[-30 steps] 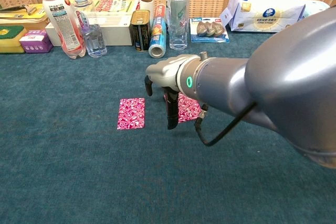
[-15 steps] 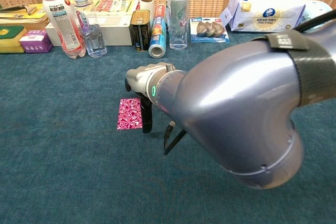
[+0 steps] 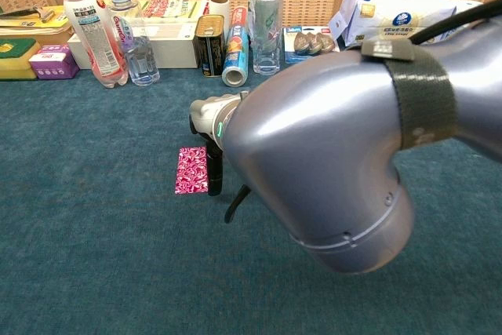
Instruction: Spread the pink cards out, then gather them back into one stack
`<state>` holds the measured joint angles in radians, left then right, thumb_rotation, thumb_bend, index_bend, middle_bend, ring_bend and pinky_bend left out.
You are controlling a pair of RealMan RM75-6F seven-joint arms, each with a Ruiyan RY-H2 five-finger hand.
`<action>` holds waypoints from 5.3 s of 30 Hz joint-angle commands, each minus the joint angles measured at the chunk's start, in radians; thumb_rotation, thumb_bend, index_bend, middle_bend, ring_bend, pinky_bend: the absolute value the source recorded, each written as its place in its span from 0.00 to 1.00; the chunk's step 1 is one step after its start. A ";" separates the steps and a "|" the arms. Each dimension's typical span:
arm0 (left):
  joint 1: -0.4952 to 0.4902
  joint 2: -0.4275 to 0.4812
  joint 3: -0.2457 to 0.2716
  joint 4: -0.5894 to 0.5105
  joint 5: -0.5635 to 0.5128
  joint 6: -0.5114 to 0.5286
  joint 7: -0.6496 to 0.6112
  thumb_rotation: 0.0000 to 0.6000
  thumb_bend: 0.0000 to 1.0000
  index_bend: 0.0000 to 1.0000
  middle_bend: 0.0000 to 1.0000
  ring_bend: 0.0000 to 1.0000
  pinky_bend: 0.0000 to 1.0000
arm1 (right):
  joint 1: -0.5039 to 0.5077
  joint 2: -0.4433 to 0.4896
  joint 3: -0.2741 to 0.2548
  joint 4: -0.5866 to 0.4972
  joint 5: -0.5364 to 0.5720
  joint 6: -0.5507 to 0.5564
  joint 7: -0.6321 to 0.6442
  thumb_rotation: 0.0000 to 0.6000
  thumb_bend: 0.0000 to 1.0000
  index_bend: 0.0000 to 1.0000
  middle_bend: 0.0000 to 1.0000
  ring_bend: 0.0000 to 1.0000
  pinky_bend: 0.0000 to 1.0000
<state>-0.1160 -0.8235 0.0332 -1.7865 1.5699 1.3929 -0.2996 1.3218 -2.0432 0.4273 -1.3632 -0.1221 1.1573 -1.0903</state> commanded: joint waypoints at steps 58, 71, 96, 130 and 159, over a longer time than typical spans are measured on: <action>0.004 0.013 0.002 0.031 0.015 0.016 -0.084 1.00 0.05 0.00 0.00 0.00 0.05 | 0.017 -0.129 0.134 0.120 0.034 0.038 -0.098 1.00 0.10 0.21 0.03 0.00 0.15; 0.003 0.013 0.002 0.029 0.014 0.014 -0.080 1.00 0.05 0.00 0.00 0.00 0.05 | 0.004 -0.128 0.137 0.122 0.026 0.033 -0.102 1.00 0.13 0.30 0.04 0.00 0.15; 0.001 0.013 0.002 0.029 0.014 0.012 -0.081 1.00 0.05 0.00 0.00 0.00 0.05 | -0.004 -0.138 0.153 0.128 0.012 0.043 -0.106 1.00 0.23 0.44 0.05 0.00 0.15; -0.005 0.007 -0.001 0.011 -0.003 -0.006 -0.039 1.00 0.05 0.00 0.00 0.00 0.05 | -0.096 0.090 0.112 -0.170 0.055 0.074 -0.167 1.00 0.23 0.47 0.06 0.00 0.15; -0.017 -0.010 -0.018 -0.034 -0.067 -0.044 0.072 1.00 0.05 0.00 0.00 0.00 0.05 | -0.072 0.311 -0.039 -0.265 0.135 -0.078 -0.152 1.00 0.23 0.47 0.06 0.00 0.15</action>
<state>-0.1324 -0.8338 0.0158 -1.8204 1.5033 1.3492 -0.2274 1.2477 -1.7346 0.3889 -1.6269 0.0104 1.0813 -1.2441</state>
